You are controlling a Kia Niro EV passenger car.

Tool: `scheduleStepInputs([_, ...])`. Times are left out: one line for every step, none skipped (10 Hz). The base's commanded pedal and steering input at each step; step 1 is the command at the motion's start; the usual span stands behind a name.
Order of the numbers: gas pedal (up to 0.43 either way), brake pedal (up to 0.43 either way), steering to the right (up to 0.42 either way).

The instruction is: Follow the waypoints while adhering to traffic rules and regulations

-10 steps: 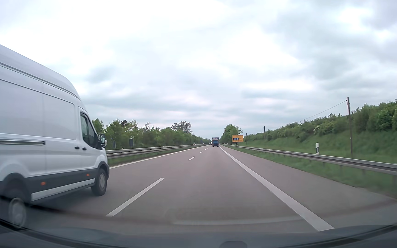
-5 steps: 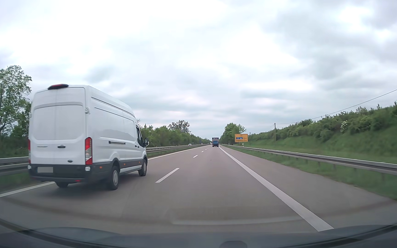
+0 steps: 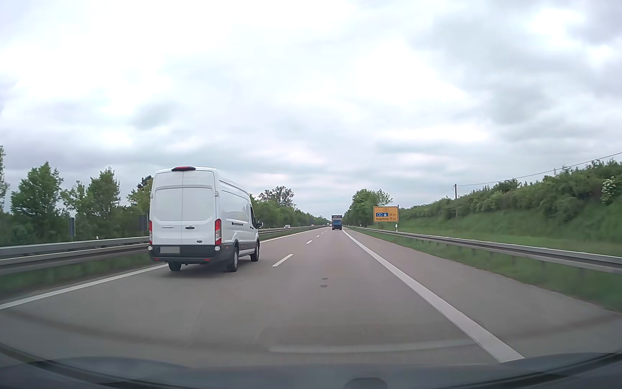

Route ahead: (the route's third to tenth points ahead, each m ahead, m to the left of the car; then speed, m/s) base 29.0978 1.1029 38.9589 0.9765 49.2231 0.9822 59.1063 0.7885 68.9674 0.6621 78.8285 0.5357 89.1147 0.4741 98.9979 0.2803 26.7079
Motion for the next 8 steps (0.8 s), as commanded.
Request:
scheduleStepInputs([0.209,0.000,0.000])
scheduleStepInputs([0.228,0.000,0.000])
scheduleStepInputs([0.240,0.000,-0.001])
scheduleStepInputs([0.248,0.000,0.000])
scheduleStepInputs([0.260,0.000,0.000])
scheduleStepInputs([0.260,0.000,0.000])
scheduleStepInputs([0.268,0.000,-0.001])
scheduleStepInputs([0.268,0.000,-0.001])
